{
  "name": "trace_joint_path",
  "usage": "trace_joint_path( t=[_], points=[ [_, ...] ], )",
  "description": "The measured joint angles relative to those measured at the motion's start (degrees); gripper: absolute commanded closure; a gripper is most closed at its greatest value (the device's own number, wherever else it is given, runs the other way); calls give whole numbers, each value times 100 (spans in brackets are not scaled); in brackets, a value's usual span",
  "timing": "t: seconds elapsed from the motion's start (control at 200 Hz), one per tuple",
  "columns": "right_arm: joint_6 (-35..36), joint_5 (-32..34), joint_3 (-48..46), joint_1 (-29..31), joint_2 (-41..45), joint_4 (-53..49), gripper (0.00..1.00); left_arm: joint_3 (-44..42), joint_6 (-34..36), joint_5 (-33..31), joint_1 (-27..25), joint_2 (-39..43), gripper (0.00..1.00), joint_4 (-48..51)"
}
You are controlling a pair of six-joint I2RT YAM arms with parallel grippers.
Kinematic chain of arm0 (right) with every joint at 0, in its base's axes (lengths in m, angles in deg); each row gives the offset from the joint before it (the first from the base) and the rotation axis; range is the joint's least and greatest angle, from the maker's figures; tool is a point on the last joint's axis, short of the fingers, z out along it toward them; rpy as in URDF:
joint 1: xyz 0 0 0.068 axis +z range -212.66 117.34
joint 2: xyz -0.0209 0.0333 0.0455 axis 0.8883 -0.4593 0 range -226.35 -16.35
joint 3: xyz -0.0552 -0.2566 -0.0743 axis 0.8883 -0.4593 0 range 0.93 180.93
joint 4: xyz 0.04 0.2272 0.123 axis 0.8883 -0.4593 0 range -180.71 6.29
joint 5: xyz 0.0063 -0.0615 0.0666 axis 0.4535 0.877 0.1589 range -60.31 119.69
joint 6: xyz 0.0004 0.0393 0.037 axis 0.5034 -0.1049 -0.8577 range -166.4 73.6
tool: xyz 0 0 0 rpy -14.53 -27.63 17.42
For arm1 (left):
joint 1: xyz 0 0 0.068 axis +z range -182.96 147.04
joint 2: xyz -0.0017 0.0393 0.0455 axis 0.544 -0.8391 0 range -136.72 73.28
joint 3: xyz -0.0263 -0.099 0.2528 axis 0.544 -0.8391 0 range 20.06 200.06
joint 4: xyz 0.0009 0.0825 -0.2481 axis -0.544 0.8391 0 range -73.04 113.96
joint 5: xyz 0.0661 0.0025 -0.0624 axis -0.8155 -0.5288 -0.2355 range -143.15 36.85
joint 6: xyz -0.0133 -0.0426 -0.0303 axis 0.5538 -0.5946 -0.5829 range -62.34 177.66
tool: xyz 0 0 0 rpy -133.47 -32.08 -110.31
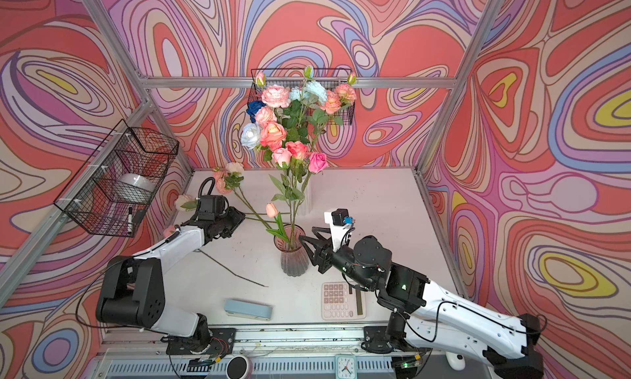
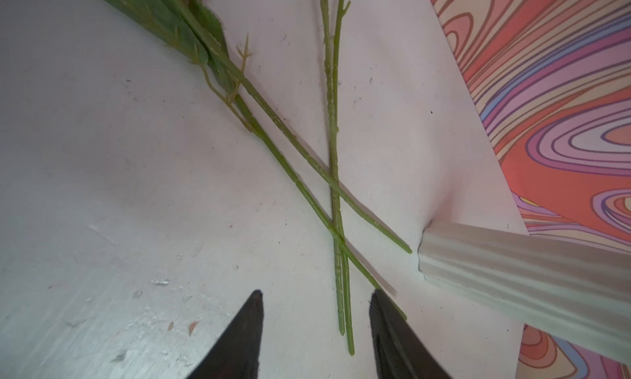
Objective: Arrange the flowers into the vase
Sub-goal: 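Open and withdraw the right gripper while the left reaches the loose stems, then grasp the white rose stem among the loose stems with the left gripper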
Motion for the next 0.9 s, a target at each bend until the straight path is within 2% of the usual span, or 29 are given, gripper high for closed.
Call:
trace_joint_path(
  t=[0.165,0.471,0.901],
  points=[
    [0,87,-24,0,127,-37,48,422,-297,-26,109,-629,59,-46],
    [46,256,-24,0,190,-105,48,697,-885,90,225,-1469,70,-201],
    [195,396,-24,0,79,-173,48,763,-1207,136,225,-1624,72,-555]
  ],
)
